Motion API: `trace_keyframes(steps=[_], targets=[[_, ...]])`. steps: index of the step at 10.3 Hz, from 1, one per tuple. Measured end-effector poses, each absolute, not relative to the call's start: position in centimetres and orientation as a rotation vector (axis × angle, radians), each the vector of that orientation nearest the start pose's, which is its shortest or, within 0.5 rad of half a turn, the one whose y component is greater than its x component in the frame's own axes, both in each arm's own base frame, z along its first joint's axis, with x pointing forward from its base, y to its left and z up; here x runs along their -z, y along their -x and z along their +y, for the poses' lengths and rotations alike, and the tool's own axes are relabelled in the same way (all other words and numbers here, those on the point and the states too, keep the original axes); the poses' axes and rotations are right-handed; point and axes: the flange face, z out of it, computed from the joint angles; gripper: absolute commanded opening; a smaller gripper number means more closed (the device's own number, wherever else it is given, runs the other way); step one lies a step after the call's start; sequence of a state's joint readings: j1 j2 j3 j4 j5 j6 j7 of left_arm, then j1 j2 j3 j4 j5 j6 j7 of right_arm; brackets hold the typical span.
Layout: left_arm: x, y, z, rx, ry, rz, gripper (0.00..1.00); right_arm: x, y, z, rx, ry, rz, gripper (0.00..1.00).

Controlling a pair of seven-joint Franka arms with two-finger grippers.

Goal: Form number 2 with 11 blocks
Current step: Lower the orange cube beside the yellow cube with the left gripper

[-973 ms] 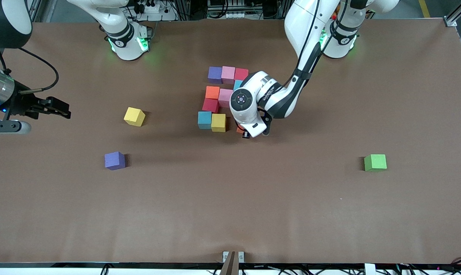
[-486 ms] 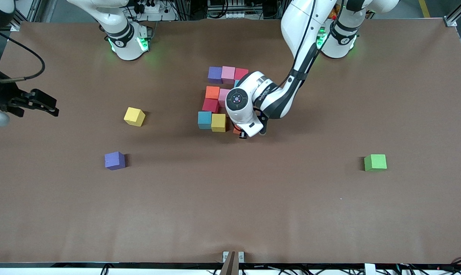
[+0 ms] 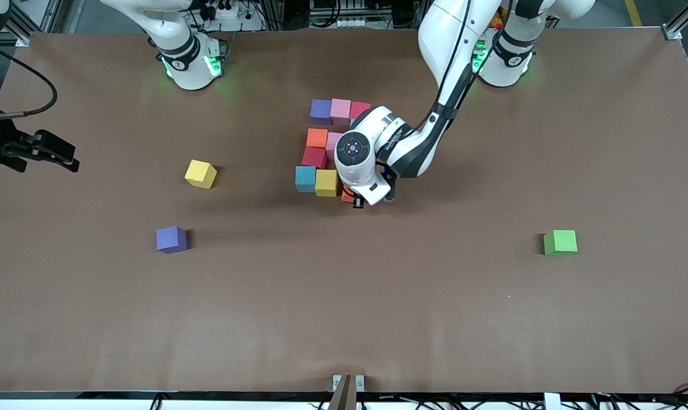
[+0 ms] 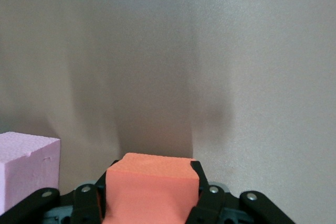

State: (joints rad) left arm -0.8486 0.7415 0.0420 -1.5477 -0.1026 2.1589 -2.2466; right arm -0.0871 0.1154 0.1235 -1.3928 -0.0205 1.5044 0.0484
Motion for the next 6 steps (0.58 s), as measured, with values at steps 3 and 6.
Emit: trace_keyframes(steps=[3, 6], targets=[[-19.5, -46.7, -50.8, -0.095, 2.205, -2.038, 0.26, -63.6, -58.4, 1.4, -0.007, 3.148, 0.022, 1.0], [-19.1, -46.5, -51.0, -0.095, 2.202, -2.035, 0.29, -63.5, -58.4, 1.4, -0.008, 3.148, 0.022, 1.0]])
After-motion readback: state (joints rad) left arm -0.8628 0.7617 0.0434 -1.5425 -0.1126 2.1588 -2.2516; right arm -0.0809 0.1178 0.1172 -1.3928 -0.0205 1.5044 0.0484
